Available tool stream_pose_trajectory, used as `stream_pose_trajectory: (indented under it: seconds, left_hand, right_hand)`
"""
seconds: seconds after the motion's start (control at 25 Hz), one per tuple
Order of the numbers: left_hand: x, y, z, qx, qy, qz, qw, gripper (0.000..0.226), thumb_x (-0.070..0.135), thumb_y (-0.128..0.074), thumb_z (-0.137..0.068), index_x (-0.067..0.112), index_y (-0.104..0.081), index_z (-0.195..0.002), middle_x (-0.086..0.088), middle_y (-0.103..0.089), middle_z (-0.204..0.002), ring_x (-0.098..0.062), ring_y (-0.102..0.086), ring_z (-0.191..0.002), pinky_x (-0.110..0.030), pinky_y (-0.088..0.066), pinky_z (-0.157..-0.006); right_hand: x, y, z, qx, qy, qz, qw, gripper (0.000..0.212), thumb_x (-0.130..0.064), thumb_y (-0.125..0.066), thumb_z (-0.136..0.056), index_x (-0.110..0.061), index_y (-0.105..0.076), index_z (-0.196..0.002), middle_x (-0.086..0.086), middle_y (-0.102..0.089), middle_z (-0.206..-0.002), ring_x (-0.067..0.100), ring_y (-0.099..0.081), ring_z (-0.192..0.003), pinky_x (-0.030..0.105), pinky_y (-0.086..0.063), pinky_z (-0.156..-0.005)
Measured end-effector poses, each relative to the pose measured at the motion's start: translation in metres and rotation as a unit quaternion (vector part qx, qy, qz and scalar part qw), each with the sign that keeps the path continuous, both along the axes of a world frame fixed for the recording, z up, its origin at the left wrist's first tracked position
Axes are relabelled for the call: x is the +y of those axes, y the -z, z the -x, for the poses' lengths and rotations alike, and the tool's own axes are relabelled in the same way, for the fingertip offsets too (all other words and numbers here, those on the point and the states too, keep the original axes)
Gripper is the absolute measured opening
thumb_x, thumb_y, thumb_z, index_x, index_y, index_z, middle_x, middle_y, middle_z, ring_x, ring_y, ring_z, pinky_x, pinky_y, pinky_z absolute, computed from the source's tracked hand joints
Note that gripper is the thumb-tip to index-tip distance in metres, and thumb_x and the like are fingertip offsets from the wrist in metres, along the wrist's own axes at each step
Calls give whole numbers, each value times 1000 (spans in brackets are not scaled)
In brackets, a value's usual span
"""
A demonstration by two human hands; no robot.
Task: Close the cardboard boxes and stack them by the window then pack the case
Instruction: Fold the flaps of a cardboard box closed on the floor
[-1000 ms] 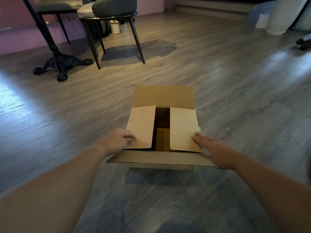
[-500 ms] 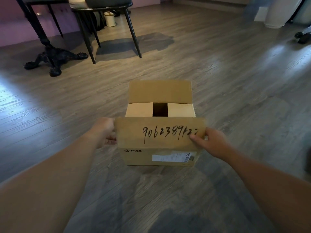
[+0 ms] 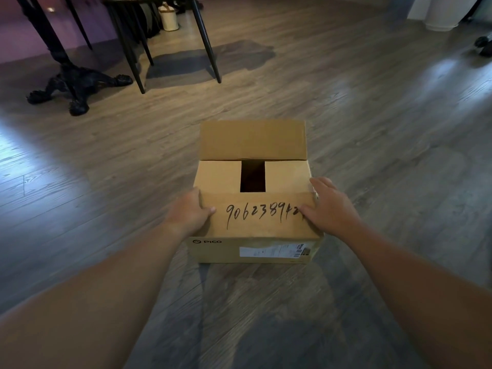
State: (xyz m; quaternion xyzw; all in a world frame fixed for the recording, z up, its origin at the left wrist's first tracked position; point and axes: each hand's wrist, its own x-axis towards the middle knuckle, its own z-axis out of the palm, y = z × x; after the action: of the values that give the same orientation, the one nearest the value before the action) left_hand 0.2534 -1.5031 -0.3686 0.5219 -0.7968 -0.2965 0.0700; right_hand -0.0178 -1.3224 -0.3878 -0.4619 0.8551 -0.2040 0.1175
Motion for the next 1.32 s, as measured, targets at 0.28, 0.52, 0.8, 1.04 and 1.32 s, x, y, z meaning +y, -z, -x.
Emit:
stream_pose_trajectory:
  seconds: [0.28,0.52,0.8,1.04,1.32]
  left_hand:
    - [18,2,30,-40,128,19,991,72,43,-69,-90,18,-39,-150,-2,-57,-136,-23,-53,-125,-38,-43,-96]
    - [19,7,37,-76,167,35,982,56,46,-58,-96,13,-44,-140,-6,-58,-126,-14,-51,-102,-32,-42,-82]
    - [23,10,61,-91,126,72,985,29,47,-49,-99,19,-45,-105,-3,-56,-97,-22,-57,-88,-38,-43,-71]
    - [27,7,60,42,0,38,998,56,41,-75,-85,16,-41,-122,2,-59,-102,-24,-61,-100,-34,-46,-66]
    - [25,4,65,2,60,24,998,62,29,-60,-98,16,-36,-153,-9,-44,-153,-30,-42,-139,-46,-37,-109]
  right_hand:
    - [-27,-13,53,-10,127,-61,990,72,-45,-69,-83,-15,-35,-140,16,-40,-141,39,-53,-120,47,-48,-93]
    - [-17,-17,71,-31,163,69,984,76,-37,-71,-84,-14,-32,-145,5,-55,-115,25,-56,-98,42,-50,-81]
    - [19,-21,54,-87,142,170,971,88,-27,-75,-84,-35,-18,-151,-19,-48,-94,2,-55,-79,18,-42,-61]
    - [62,12,26,8,77,-4,997,59,-46,-47,-99,-24,-33,-151,7,-50,-133,19,-56,-99,33,-51,-79]
    - [41,6,2,16,102,-51,993,49,-43,-39,-101,-24,-37,-146,14,-55,-111,29,-58,-93,39,-48,-74]
